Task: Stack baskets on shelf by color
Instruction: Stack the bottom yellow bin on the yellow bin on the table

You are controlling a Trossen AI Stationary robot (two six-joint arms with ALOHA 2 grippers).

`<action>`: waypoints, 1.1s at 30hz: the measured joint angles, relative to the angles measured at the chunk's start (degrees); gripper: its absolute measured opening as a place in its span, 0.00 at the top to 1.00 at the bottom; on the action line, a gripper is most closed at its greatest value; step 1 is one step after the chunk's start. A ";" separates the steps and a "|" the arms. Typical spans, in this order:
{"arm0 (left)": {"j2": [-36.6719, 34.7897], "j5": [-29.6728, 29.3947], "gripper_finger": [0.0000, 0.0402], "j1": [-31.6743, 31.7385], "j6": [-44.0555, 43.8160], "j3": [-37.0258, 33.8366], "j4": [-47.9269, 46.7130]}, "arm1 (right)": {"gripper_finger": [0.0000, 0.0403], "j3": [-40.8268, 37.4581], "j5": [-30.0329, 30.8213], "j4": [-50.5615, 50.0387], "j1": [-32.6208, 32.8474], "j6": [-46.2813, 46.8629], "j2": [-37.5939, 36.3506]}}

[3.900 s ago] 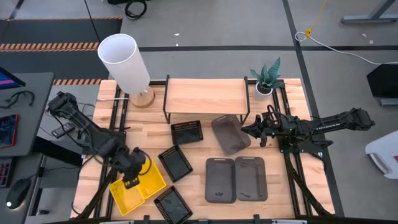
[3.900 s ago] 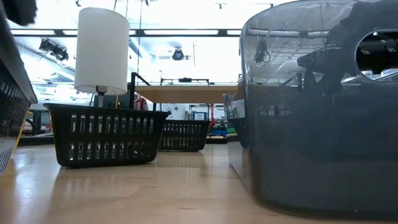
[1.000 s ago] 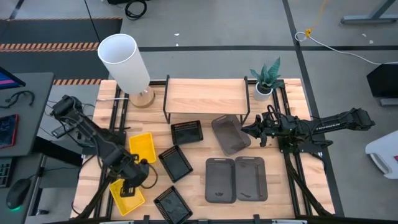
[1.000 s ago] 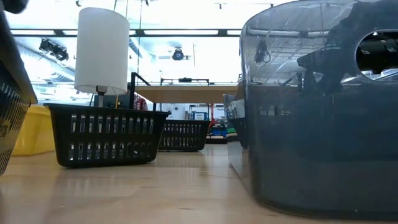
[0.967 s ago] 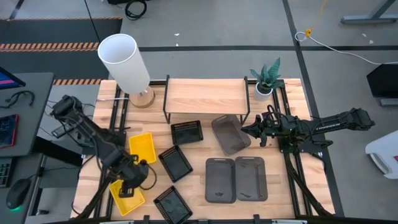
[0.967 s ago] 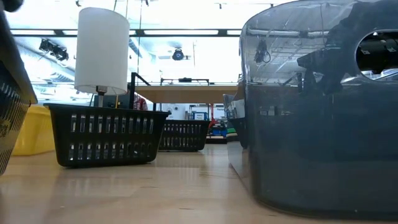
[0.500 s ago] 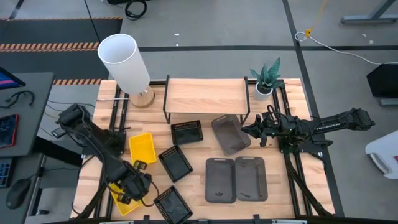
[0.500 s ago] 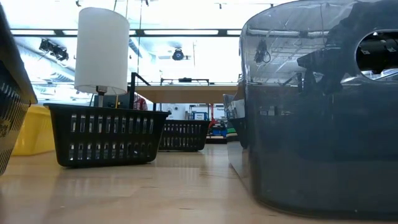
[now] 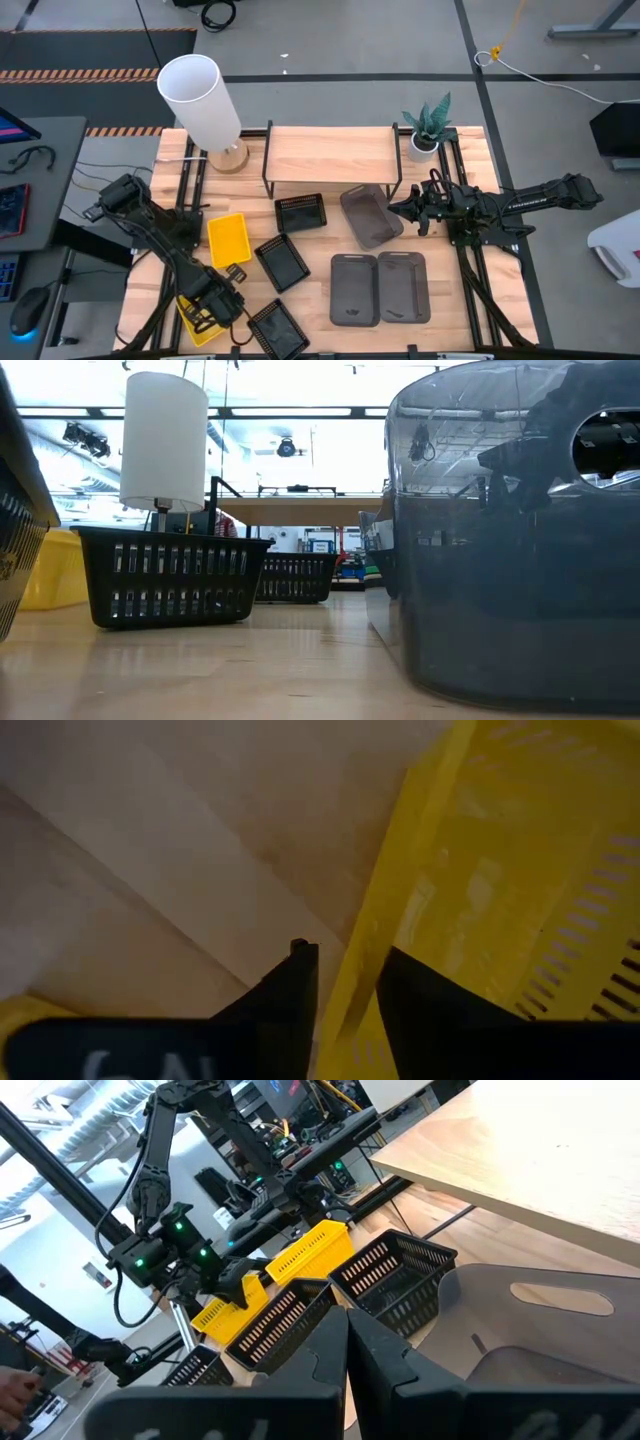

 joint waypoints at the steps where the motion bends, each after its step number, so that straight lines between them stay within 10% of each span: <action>1: 0.00 0.00 0.78 0.00 0.28 0.00 0.02 | 0.97 -0.01 0.01 0.00 -0.01 -0.02 -0.01; 7: -0.07 0.15 0.96 0.00 0.11 0.00 0.08 | 0.97 -0.01 0.02 0.00 -0.01 -0.01 -0.01; 20: -6.55 -1.31 0.97 2.41 -10.68 -0.02 -2.47 | 0.97 -0.02 0.02 0.00 -0.02 -0.02 0.00; 33: -26.92 0.97 0.97 10.03 -41.85 -0.04 -6.87 | 0.97 -0.01 0.01 0.00 0.00 -0.01 -0.02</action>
